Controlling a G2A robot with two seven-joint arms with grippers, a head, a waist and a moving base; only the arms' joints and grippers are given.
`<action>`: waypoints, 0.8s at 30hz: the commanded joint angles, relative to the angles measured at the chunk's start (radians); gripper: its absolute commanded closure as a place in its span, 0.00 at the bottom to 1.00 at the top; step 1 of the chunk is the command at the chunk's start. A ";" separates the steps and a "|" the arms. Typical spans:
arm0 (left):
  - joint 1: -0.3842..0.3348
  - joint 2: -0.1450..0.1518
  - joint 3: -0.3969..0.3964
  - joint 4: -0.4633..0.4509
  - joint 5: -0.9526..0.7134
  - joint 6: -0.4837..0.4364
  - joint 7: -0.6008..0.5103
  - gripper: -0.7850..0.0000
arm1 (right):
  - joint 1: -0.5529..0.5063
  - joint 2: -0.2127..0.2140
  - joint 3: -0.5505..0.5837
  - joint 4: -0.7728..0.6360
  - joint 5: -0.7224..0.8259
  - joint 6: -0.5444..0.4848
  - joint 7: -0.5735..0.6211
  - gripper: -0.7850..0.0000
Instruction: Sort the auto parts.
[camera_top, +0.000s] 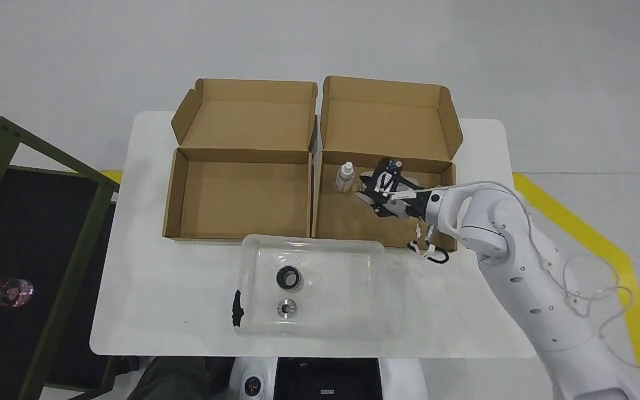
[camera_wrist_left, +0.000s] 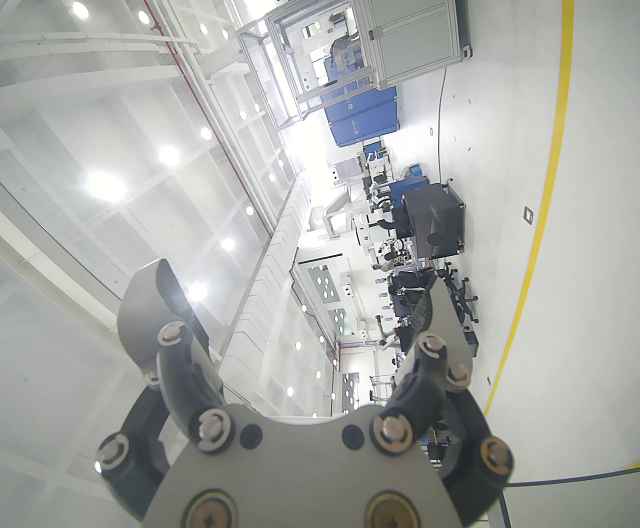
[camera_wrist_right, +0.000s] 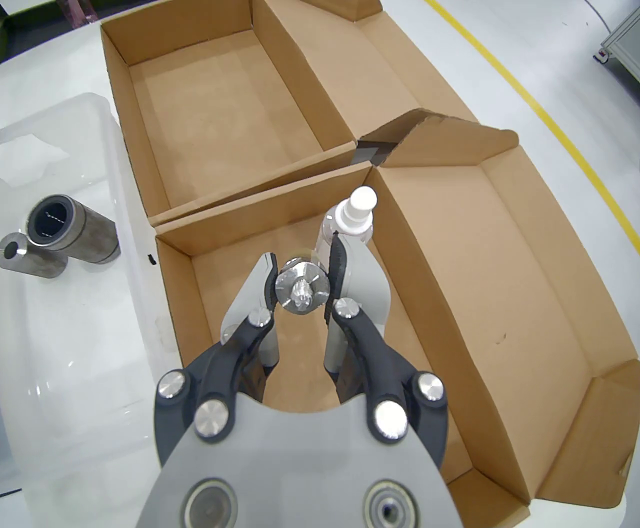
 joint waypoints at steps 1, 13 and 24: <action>0.000 0.000 0.000 0.000 0.000 0.000 0.000 0.00 | 0.015 -0.002 -0.010 0.020 -0.001 0.000 0.008 1.00; 0.000 0.000 0.000 0.000 0.000 0.000 0.000 0.00 | 0.123 -0.024 -0.085 0.151 -0.009 0.012 0.046 1.00; 0.000 0.000 0.000 0.000 0.000 0.000 0.000 0.00 | 0.200 -0.050 -0.165 0.286 -0.013 0.020 0.071 1.00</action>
